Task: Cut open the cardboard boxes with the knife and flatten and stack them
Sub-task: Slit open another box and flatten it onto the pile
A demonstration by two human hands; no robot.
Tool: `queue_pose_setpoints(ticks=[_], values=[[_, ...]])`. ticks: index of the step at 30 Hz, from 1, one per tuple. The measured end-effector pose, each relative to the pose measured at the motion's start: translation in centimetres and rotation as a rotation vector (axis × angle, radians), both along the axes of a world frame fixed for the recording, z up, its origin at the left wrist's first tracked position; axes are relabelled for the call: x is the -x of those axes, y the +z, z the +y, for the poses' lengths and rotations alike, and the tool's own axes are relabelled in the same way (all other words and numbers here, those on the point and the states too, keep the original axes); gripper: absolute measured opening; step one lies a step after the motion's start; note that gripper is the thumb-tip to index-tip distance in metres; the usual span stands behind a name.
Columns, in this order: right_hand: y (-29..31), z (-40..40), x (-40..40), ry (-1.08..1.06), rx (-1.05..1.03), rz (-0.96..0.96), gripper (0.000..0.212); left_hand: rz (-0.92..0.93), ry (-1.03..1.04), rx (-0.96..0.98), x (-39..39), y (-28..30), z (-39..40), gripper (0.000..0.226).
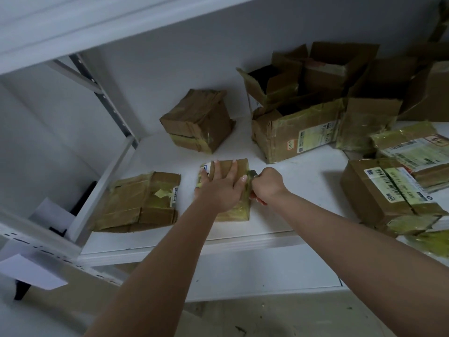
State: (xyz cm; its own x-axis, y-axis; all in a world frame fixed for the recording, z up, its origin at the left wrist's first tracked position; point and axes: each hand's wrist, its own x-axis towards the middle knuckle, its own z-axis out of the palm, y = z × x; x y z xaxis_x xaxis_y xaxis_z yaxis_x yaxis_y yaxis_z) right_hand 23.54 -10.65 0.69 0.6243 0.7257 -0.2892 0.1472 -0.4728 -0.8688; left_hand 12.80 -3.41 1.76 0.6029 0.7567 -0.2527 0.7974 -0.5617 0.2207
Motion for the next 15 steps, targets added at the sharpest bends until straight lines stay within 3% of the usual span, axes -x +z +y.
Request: queue_pose_setpoints(ticks=[15], values=[[-0.6, 0.1, -1.2, 0.007, 0.006, -0.015, 0.029, -0.02, 0.02, -0.06, -0.3, -0.9, -0.1, 0.052]])
